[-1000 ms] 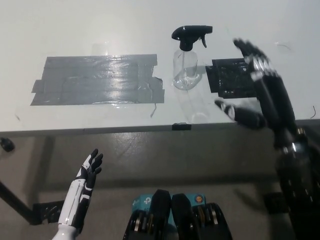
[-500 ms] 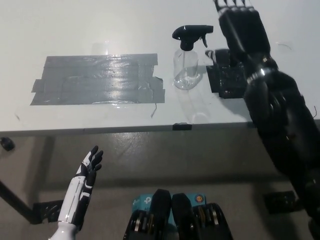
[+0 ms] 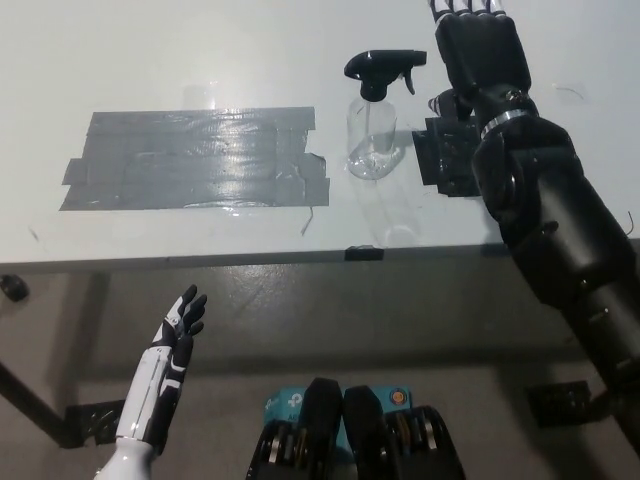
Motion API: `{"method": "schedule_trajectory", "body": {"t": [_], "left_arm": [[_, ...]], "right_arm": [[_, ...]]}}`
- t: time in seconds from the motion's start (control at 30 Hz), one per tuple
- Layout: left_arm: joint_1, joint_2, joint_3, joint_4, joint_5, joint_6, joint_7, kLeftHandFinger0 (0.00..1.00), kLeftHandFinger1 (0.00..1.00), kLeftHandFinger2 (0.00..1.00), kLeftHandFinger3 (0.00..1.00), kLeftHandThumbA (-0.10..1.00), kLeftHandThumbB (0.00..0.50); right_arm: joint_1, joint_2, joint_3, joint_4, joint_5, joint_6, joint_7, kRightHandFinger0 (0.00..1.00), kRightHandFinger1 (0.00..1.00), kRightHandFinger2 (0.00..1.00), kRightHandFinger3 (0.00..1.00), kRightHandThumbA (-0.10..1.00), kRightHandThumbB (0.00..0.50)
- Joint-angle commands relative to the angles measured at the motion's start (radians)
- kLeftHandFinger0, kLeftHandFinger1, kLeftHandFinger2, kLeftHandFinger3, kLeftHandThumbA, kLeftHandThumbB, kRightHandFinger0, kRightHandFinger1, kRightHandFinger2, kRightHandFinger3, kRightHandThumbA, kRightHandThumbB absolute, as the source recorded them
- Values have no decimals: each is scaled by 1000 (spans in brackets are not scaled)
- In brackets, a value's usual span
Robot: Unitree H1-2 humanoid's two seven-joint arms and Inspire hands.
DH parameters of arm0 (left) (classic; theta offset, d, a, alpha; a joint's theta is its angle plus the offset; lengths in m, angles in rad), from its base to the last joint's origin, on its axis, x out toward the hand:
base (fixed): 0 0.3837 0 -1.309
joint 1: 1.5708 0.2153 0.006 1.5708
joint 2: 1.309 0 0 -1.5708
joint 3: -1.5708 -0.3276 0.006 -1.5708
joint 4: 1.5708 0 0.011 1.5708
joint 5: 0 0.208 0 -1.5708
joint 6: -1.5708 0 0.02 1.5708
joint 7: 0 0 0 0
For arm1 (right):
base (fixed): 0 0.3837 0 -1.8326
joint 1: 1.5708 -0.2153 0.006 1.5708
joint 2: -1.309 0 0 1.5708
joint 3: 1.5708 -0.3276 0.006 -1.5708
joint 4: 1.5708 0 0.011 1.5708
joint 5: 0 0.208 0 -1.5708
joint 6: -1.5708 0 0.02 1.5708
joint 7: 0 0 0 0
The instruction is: The robot grabs the black lid of the spray bottle on the desk and places it on the black area of the desk
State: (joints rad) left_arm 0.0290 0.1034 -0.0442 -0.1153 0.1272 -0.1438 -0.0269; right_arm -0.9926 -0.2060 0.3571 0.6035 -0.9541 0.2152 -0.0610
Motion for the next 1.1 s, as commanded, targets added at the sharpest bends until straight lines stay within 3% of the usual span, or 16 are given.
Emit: {"method": "schedule_trajectory", "body": {"t": [0.0, 0.2, 0.53, 1.07], "left_arm": [[-14, 7, -1, -32, 3, -12, -7, 1000, 1000, 1000, 1000, 1000, 95], [-26, 12, -2, -24, -2, -14, -12, 1000, 1000, 1000, 1000, 1000, 104], [-36, 23, -9, -12, 4, -33, -19, 1000, 1000, 1000, 1000, 1000, 58], [-44, 22, -13, -17, 12, -32, -23, 1000, 1000, 1000, 1000, 1000, 56]], "right_arm": [[-94, 9, 3, 41, 2, 8, -82, 1000, 1000, 1000, 1000, 1000, 417], [-114, 24, 14, 78, 9, 6, -111, 1000, 1000, 1000, 1000, 1000, 428], [-149, 52, 26, 157, 21, 3, -139, 1000, 1000, 1000, 1000, 1000, 455], [-167, 64, 36, 292, 67, 2, -157, 1000, 1000, 1000, 1000, 1000, 432]]}}
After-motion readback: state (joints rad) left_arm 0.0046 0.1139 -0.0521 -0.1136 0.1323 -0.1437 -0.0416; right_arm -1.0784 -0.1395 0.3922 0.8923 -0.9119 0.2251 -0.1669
